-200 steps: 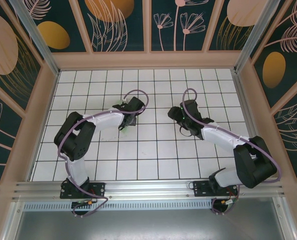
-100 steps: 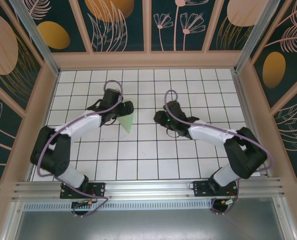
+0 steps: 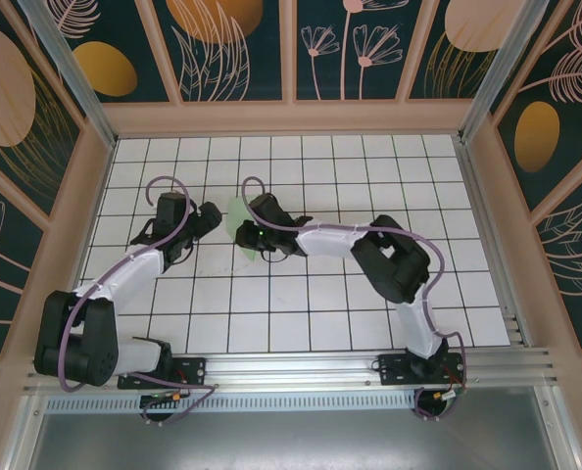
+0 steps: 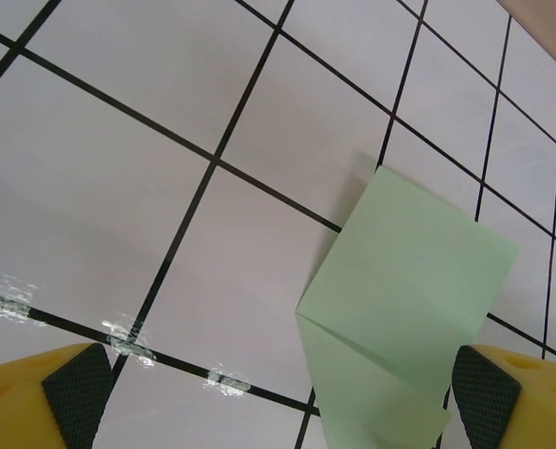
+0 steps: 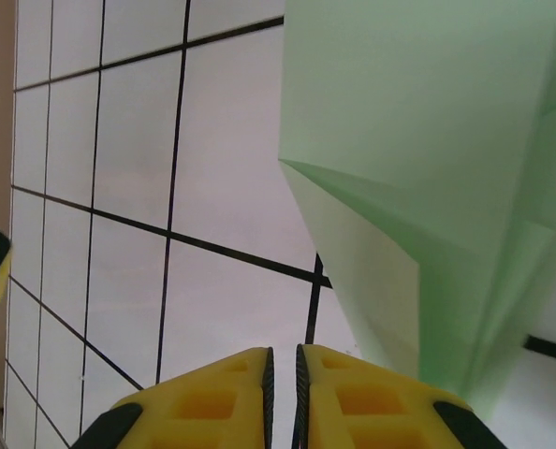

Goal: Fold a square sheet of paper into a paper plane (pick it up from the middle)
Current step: Move the paper to the center of the table.

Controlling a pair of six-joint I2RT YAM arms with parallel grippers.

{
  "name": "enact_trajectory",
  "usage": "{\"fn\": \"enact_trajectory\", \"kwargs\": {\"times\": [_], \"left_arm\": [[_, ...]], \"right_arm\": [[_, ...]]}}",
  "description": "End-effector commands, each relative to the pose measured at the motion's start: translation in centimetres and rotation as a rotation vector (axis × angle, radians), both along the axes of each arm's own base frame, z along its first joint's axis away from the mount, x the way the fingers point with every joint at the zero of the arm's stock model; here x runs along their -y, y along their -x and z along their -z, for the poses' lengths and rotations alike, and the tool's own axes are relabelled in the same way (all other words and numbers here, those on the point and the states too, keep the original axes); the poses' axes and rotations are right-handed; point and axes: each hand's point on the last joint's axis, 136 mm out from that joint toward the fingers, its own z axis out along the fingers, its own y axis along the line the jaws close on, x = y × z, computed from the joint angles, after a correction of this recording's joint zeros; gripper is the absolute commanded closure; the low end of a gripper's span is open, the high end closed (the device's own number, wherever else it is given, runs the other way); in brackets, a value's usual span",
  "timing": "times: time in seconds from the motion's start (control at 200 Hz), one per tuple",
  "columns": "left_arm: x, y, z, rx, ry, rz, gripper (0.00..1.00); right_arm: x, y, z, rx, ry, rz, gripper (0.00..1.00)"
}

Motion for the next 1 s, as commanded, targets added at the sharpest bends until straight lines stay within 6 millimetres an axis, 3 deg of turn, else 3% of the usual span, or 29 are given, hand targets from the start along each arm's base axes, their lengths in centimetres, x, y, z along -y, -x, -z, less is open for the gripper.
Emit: {"fn": "enact_trajectory", "kwargs": {"times": [0.0, 0.195, 0.43, 0.736, 0.856, 0.996], "left_arm": [[-0.2, -0.3, -0.8, 0.039, 0.033, -0.02, 0.04], [0.5, -0.3, -0.3, 0.028, 0.047, 0.02, 0.04], [1.7, -0.4, 0.2, 0.021, 0.078, 0.079, 0.02], [3.9, -0.3, -0.1, 0.042, 0.134, 0.21, 0.01], [5.5, -0.1, -0.4, 0.059, 0.198, 0.281, 0.06], [6.9, 0.1, -0.5, 0.067, 0.264, 0.342, 0.12]], "right_arm": [[-1.2, 0.1, 0.4, -0.041, -0.023, -0.056, 0.84], [1.0, -0.4, 2.8, -0.089, 0.056, -0.03, 0.84], [5.3, 0.2, 5.5, -0.131, 0.163, -0.072, 0.85], [12.0, 4.3, 7.3, -0.093, 0.19, -0.375, 0.85], [14.5, 6.4, 7.2, -0.039, 0.212, -0.513, 0.85], [15.0, 5.1, 4.3, 0.097, 0.234, -0.52, 0.85]]}}
